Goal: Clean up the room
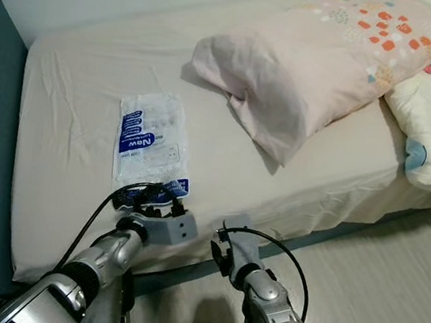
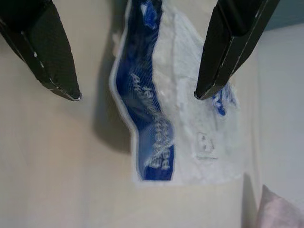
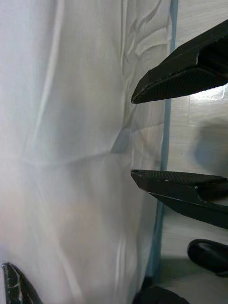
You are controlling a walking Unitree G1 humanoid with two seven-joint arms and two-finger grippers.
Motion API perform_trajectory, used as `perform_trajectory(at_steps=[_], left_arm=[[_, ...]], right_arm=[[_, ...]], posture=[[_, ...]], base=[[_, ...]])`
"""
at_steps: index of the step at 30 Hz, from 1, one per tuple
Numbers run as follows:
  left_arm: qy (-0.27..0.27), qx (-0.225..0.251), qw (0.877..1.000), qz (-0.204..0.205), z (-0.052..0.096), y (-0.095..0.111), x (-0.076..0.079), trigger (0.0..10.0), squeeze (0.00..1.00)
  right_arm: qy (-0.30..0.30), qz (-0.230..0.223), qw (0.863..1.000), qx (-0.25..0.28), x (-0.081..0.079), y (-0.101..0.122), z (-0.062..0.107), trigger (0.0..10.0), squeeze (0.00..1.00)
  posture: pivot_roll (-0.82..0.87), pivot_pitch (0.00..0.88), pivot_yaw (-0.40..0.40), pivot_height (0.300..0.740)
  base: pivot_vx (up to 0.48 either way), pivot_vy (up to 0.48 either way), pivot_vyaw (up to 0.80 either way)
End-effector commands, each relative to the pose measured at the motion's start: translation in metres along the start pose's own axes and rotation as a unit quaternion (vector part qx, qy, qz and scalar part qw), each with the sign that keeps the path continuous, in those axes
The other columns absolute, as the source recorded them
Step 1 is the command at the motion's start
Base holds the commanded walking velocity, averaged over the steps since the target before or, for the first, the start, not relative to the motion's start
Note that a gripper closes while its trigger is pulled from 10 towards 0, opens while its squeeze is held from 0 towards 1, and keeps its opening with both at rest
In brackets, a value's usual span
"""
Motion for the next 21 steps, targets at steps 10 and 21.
perform_trajectory(at_steps=[10,21], left_arm=[[0.035,-0.053,0.998,-0.022,-0.005,-0.012,-0.011,10.0,0.00],[0.011,-0.052,0.998,-0.037,-0.006,-0.016,-0.010,0.0,0.00]], right_arm=[[0.007,-0.009,1.000,-0.008,-0.011,-0.011,0.002,10.0,0.00],[0.006,-0.008,1.000,-0.008,-0.011,-0.012,0.003,10.0,0.00]], posture=[[-0.01,0.414,0.083,0.571],[0.00,0.415,0.087,0.571]], base=[[0.000,0.000,0.00],[0.000,0.000,0.00]])
Point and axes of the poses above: a point about 5 cm out from each wrist's last joint towards the gripper, its own z axis pointing back from the gripper into the wrist, its own y axis along the axis of the wrist's last joint, x = y × z, the point moved 6 cm from there along -z, pointing out of the wrist towards the gripper, and after that the axes turned 14 degrees about -z, right-handed, at the moved point
